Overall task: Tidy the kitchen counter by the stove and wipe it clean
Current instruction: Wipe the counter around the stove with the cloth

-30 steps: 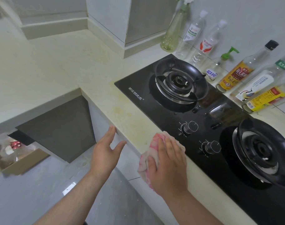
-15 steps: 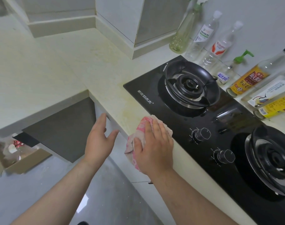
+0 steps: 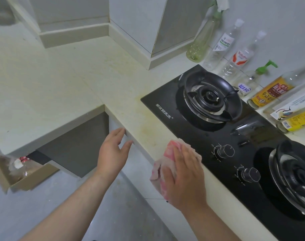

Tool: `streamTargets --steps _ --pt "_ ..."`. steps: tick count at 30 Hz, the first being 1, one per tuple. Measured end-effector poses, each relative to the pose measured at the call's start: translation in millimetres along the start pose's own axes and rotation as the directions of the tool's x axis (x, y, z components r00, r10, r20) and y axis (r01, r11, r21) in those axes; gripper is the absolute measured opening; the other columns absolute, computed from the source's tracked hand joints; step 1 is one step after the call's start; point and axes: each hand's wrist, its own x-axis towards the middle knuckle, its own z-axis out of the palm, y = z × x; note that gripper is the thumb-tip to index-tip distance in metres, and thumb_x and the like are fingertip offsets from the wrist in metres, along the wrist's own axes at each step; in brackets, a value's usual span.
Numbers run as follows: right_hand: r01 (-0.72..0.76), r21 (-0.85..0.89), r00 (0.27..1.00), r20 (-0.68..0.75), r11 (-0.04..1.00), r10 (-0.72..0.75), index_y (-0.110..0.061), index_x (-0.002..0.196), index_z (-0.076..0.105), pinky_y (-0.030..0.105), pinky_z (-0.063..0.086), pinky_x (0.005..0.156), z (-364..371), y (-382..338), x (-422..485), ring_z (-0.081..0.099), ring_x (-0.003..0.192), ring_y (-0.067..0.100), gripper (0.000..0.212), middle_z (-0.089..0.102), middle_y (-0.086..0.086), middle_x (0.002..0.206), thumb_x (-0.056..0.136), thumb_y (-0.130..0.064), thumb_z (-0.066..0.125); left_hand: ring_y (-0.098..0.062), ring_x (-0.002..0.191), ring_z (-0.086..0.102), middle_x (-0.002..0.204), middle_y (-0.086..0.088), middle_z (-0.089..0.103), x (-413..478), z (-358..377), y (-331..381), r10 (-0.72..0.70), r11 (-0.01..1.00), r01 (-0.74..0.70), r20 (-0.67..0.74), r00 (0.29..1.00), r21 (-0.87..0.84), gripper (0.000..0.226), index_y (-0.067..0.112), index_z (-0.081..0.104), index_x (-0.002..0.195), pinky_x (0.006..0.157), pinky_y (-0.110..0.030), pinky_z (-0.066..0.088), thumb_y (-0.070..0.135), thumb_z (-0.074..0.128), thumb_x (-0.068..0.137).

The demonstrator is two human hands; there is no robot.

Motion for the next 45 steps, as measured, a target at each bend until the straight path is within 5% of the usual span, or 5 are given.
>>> streamTargets --steps 16,25,29,33,45 --pt "-0.194 -0.045 0.980 -0.046 0.980 0.192 -0.017 0.149 0.033 0.047 0.029 0.116 0.8 -1.2 -11.5 0.034 0.142 0.028 0.073 0.036 0.005 0.155 0.089 -0.058 0.033 -0.019 0.130 0.047 0.148 0.016 0.035 -0.6 -9.6 -3.4 0.056 0.997 -0.061 0.091 0.994 0.053 0.056 0.027 0.043 0.144 0.104 -0.040 0.046 0.025 0.063 0.092" --pt "-0.123 -0.038 0.991 -0.065 0.992 0.121 -0.017 0.152 0.029 0.043 0.023 0.118 1.8 -26.1 19.3 0.027 0.146 0.026 0.073 0.031 0.005 0.158 0.092 -0.058 0.029 0.006 0.144 0.013 0.159 0.025 0.006 22.8 -19.5 4.2 0.004 1.000 -0.001 0.114 0.994 -0.020 0.108 0.040 0.008 0.153 0.116 -0.036 0.031 0.035 0.082 0.074" --pt "-0.096 -0.030 0.993 -0.073 0.995 0.093 -0.017 0.152 0.028 0.044 0.024 0.118 1.8 -40.6 37.1 0.026 0.146 0.026 0.072 0.030 0.006 0.158 0.092 -0.055 0.033 0.004 0.143 0.022 0.157 0.029 0.016 25.0 -20.8 5.5 0.044 0.998 -0.039 0.118 0.992 -0.043 0.105 0.043 0.013 0.151 0.113 -0.038 0.036 0.033 0.082 0.072" --pt "-0.069 0.000 0.996 -0.060 0.998 0.069 -0.018 0.153 0.025 0.044 0.020 0.118 1.4 -55.2 55.3 0.023 0.147 0.026 0.073 0.027 0.006 0.159 0.090 -0.054 0.034 0.022 0.133 0.015 0.154 0.033 0.014 22.7 -21.1 7.3 0.046 0.999 -0.043 0.114 0.992 -0.026 0.100 0.040 0.018 0.152 0.110 -0.020 0.029 0.033 0.081 0.074" --pt "-0.004 0.041 0.999 -0.040 0.999 0.006 -0.020 0.154 0.024 0.044 0.018 0.119 -4.8 -80.5 88.2 0.019 0.149 0.024 0.074 0.024 0.004 0.160 0.089 -0.055 0.026 0.015 0.135 0.013 0.149 0.029 0.016 26.3 -30.8 -0.5 0.030 0.999 -0.036 0.140 0.990 0.034 0.080 0.030 0.021 0.153 0.105 -0.002 0.013 0.023 0.068 0.088"
